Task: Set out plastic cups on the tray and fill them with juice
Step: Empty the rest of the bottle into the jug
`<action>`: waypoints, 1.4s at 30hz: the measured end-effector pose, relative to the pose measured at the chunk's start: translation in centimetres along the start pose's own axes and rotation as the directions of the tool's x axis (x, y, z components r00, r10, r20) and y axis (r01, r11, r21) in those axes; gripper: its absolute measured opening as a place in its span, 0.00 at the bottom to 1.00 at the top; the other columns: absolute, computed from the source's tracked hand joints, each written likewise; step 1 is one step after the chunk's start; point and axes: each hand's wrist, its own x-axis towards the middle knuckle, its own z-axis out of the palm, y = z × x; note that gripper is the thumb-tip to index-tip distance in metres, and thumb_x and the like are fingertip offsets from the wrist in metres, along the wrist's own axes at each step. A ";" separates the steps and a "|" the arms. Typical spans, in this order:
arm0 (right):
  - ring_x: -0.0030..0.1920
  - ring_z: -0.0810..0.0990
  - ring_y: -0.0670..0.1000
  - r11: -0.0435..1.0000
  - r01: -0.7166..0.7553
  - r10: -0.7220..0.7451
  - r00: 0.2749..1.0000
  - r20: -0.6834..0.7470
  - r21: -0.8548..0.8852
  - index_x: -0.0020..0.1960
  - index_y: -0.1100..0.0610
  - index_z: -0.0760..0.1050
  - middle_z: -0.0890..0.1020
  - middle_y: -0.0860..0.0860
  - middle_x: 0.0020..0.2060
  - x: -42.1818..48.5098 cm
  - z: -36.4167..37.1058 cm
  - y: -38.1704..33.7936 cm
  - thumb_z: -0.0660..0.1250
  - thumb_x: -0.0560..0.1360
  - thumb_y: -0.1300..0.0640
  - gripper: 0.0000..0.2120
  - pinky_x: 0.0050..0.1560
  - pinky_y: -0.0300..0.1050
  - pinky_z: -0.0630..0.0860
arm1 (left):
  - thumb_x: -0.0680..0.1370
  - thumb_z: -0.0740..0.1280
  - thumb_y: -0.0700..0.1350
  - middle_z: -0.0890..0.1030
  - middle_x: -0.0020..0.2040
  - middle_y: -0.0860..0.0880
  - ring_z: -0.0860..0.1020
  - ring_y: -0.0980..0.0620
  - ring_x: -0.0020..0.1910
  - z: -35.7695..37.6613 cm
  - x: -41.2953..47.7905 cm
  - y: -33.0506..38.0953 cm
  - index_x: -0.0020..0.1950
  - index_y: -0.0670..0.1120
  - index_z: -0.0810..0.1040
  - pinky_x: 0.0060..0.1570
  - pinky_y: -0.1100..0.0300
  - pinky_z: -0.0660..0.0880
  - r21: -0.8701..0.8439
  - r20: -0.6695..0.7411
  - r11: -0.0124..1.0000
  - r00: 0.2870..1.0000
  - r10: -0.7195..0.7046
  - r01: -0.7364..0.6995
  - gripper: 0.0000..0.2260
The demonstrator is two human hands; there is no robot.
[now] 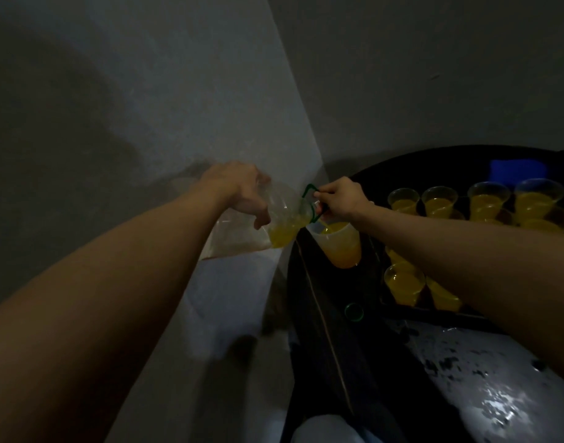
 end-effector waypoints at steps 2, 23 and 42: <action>0.34 0.81 0.52 0.999 -0.014 0.014 1.000 -0.005 0.034 0.47 0.65 0.83 0.83 0.59 0.37 0.0 0.1 0.2 0.66 0.81 0.58 0.12 0.32 0.38 0.81 | 0.65 0.79 0.57 0.76 0.69 0.47 0.74 0.43 0.66 -0.3 0.0 0.2 0.79 0.58 0.65 0.58 0.51 0.75 0.008 -0.005 1.000 1.000 0.004 -0.004 0.44; 0.42 0.85 0.56 0.980 0.144 -0.154 0.986 -0.068 -0.140 0.43 0.64 0.84 0.85 0.59 0.38 -0.5 -1.7 -1.6 0.67 0.81 0.55 0.14 0.53 0.52 0.82 | 0.64 0.79 0.59 0.76 0.69 0.44 0.73 0.41 0.68 3.2 -1.7 -1.2 0.79 0.55 0.66 0.65 0.48 0.70 -0.217 -0.208 0.976 0.978 -0.016 -0.030 0.46; 0.37 0.75 0.55 0.366 0.564 -0.764 0.637 0.107 -0.741 0.54 0.54 0.81 0.82 0.52 0.39 -5.1 -1.4 -5.5 0.57 0.81 0.50 0.15 0.33 0.50 0.73 | 0.63 0.82 0.59 0.65 0.78 0.46 0.66 0.41 0.75 15.7 -4.1 1.7 0.82 0.58 0.39 0.67 0.46 0.70 -0.702 -0.417 0.705 0.862 -0.288 -0.104 0.62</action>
